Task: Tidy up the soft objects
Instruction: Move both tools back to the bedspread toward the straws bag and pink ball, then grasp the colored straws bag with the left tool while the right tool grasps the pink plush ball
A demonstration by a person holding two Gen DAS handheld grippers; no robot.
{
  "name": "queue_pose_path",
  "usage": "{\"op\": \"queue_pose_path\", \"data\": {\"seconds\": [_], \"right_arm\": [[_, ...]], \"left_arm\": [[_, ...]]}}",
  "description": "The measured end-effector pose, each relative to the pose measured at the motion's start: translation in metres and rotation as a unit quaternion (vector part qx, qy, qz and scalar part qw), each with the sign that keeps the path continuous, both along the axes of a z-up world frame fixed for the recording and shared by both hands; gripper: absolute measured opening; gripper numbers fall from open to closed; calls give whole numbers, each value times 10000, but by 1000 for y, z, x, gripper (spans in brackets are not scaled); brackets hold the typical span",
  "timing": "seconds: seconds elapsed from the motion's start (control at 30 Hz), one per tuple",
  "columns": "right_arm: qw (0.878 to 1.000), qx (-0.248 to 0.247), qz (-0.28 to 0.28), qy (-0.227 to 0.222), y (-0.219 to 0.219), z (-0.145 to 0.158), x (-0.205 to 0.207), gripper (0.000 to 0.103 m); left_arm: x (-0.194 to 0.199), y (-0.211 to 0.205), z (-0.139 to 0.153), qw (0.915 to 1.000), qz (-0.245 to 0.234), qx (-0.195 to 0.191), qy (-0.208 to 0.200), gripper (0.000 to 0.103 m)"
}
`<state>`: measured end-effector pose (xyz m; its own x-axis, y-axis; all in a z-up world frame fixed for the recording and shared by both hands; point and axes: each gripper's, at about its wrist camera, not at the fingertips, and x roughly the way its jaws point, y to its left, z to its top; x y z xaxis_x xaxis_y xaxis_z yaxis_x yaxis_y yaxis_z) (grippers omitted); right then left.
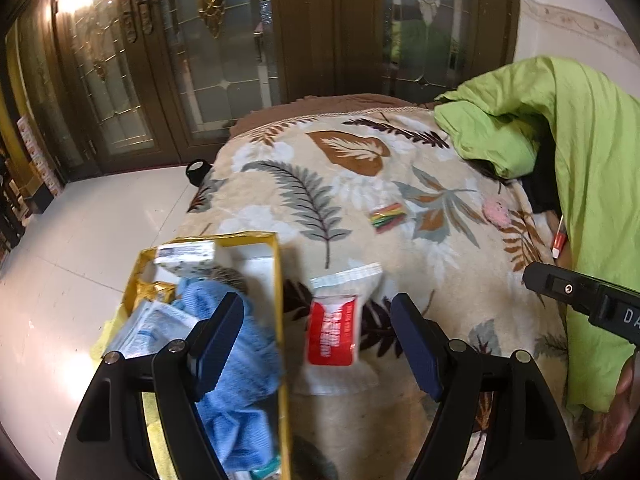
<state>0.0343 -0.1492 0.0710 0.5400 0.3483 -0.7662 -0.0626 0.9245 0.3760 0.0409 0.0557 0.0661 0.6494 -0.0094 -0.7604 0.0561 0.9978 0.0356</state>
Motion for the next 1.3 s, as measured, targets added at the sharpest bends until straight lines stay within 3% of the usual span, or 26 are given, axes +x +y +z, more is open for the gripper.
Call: {"op": "queue_pose_path", "data": {"seconds": [0.53, 0.67, 0.83, 1.03, 1.3], "right_arm": [[9958, 50, -797, 450, -76, -31, 30, 38], [9922, 432, -1008, 588, -97, -37, 45, 38], [9908, 423, -1113, 641, -108, -42, 60, 44], [9874, 563, -1276, 746, -122, -51, 72, 44], [9892, 155, -1248, 755, -117, -62, 112, 44]], "left_arm": [[67, -28, -28, 9956, -572, -314, 666, 76], [92, -39, -36, 9904, -994, -400, 871, 76], [125, -52, -48, 9806, -1523, -449, 1148, 76], [157, -68, -67, 9714, -1938, -163, 1362, 76], [173, -76, -91, 9602, -2215, -279, 1678, 76]]}}
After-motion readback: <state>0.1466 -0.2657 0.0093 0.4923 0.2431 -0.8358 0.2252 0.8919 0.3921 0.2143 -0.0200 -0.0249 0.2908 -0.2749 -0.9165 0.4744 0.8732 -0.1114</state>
